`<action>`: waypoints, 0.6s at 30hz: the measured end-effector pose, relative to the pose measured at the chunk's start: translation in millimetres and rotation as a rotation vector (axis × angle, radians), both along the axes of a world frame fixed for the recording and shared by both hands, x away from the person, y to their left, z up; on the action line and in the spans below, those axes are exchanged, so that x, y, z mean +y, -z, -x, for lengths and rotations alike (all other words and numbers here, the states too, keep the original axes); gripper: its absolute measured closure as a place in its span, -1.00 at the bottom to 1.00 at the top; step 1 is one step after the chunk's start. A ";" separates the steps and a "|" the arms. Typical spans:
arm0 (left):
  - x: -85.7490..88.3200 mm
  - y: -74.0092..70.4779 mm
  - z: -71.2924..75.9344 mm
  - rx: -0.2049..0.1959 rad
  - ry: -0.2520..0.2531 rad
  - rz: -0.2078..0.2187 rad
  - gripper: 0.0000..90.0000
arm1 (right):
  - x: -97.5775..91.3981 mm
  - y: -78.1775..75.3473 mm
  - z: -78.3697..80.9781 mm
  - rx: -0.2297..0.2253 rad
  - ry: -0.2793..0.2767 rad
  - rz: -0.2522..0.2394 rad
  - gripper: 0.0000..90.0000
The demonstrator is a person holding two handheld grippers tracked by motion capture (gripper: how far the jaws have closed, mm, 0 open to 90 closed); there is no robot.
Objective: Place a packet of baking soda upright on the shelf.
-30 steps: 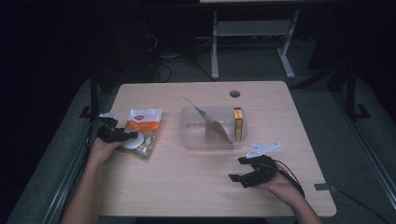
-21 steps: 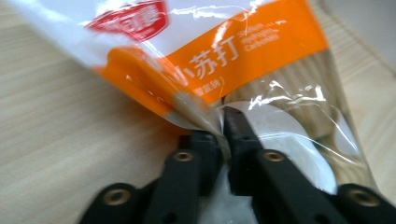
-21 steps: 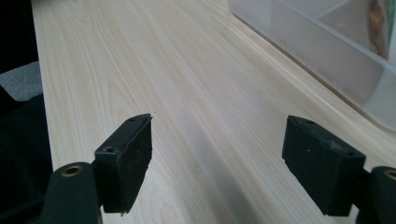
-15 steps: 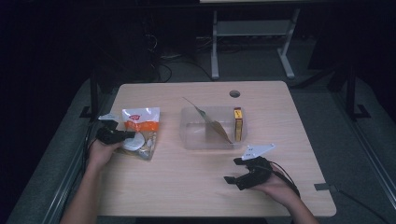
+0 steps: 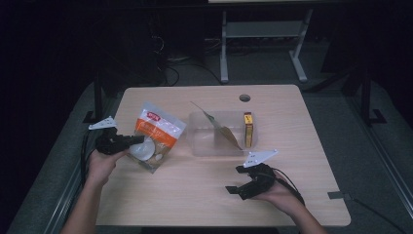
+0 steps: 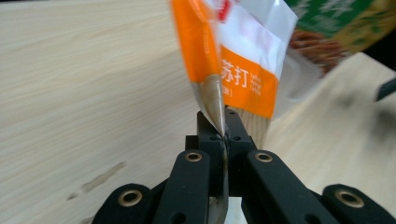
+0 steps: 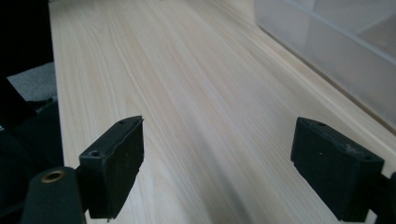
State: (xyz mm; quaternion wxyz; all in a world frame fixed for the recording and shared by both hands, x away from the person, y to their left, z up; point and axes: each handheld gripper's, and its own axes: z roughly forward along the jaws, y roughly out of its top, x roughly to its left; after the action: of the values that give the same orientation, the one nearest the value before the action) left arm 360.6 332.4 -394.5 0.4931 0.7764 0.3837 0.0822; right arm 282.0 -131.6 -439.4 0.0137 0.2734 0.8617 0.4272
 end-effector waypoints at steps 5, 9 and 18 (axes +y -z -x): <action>-12.9 -9.6 16.7 -0.021 0.041 0.024 0.99 | 10.4 -6.9 -3.2 -0.014 -0.006 -0.048 -0.51; -22.3 -16.1 30.4 -0.031 0.080 0.065 0.99 | 23.7 -14.9 -7.3 -0.031 -0.013 -0.102 -0.40; -48.7 -21.8 50.5 -0.032 0.167 0.151 0.99 | 57.8 -28.3 -11.4 -0.091 -0.049 -0.195 -0.24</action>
State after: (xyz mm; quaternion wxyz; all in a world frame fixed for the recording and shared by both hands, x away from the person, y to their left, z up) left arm 310.2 283.6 -372.8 0.5615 0.7647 0.3151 0.0240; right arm 293.5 -73.8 -411.1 0.0157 0.2329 0.8210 0.5210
